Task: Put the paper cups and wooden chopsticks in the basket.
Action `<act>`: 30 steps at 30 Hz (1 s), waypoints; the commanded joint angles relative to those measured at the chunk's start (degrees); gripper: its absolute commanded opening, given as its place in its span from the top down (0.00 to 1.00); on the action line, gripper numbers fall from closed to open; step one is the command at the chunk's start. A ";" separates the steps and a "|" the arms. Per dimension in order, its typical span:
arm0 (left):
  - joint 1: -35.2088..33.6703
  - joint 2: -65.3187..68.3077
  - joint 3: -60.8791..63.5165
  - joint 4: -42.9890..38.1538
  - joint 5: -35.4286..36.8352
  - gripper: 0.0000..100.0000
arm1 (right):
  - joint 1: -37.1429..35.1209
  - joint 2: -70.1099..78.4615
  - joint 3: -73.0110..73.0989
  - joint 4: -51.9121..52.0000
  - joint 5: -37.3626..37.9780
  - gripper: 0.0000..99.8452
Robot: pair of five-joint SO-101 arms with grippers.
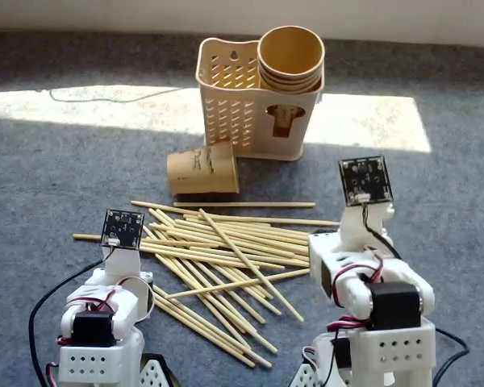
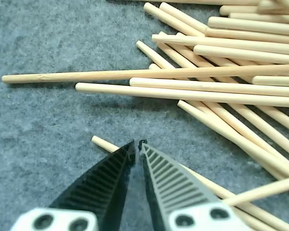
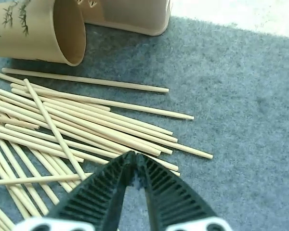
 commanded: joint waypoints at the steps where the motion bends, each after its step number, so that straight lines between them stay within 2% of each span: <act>1: 0.92 0.04 1.10 0.35 -0.09 0.96 | -0.48 2.07 -2.86 0.40 -0.53 0.99; 10: 0.92 0.04 1.10 0.35 -0.09 0.96 | -0.66 2.51 -3.03 -0.04 -0.53 0.99; 18: 0.92 0.04 1.10 0.35 -0.09 0.96 | -5.41 2.42 -3.03 0.22 -0.62 0.99; 30: 0.92 0.04 1.10 0.35 -0.09 0.96 | -5.49 2.51 -3.03 0.22 -0.62 0.99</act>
